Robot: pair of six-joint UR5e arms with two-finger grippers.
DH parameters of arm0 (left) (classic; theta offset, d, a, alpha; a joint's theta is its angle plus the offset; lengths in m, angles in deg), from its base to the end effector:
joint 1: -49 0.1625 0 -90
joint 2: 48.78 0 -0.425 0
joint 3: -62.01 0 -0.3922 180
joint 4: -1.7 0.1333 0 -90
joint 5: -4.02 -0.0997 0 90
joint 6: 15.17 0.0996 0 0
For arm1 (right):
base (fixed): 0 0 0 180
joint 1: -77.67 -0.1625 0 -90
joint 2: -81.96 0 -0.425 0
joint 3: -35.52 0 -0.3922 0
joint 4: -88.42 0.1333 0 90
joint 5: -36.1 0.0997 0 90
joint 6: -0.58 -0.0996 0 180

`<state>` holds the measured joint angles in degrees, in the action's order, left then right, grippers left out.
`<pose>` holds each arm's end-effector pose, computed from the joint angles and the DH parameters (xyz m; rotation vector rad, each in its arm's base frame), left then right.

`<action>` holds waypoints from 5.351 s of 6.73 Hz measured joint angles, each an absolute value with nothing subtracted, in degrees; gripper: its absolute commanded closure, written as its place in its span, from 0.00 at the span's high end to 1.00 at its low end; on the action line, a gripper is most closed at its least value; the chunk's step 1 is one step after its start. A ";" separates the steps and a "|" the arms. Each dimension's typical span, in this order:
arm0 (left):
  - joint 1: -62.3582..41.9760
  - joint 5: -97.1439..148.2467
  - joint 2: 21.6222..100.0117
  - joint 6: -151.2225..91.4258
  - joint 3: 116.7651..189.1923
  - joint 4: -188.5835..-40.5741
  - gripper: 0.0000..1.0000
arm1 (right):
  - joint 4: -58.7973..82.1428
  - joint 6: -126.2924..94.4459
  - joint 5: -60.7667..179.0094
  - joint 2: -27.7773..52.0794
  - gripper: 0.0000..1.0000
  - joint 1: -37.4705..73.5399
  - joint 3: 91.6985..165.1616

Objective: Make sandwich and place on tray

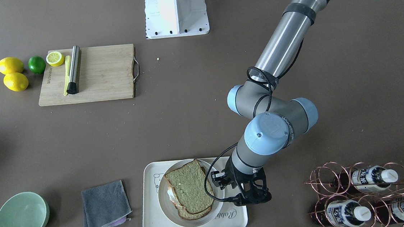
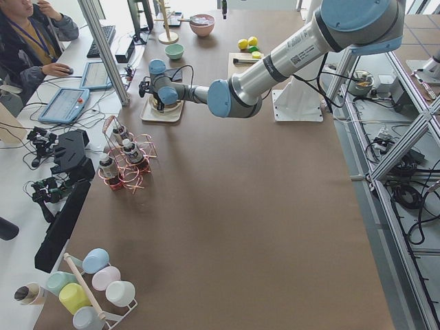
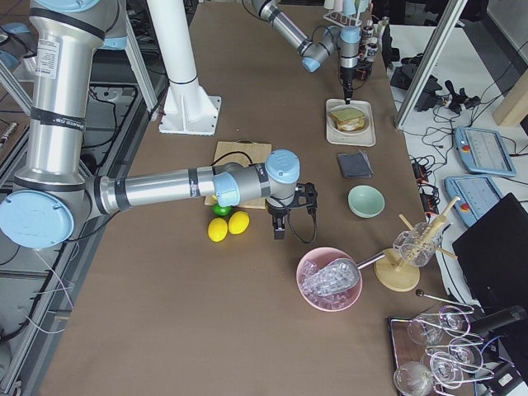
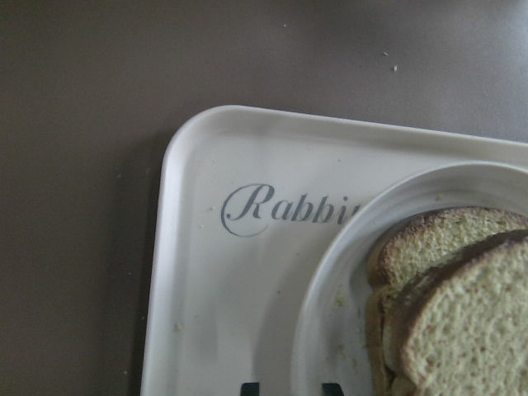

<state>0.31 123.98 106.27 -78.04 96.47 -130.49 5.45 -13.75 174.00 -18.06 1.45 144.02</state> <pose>0.5324 -0.7324 0.2522 0.1571 0.9921 -0.1083 -0.0442 -0.4297 0.5609 0.0453 -0.8677 -0.1042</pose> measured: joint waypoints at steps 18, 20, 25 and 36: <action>-45.96 139.69 22.72 4.23 171.65 -85.68 0.96 | 1.74 5.26 169.27 -17.12 1.00 -9.68 135.26; -45.95 139.94 22.94 3.58 172.29 -85.71 0.96 | 1.73 5.94 169.25 -18.06 1.00 -10.48 135.28; -44.94 139.86 24.77 3.13 172.65 -85.42 0.96 | 1.71 6.27 168.84 -18.90 1.00 -11.97 135.45; -44.72 140.07 24.35 1.34 172.77 -85.52 0.96 | 1.59 5.61 167.91 -18.51 1.00 -11.78 135.50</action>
<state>-44.72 140.07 24.35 1.34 172.77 -85.52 1.59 5.61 167.91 -18.51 -11.78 135.50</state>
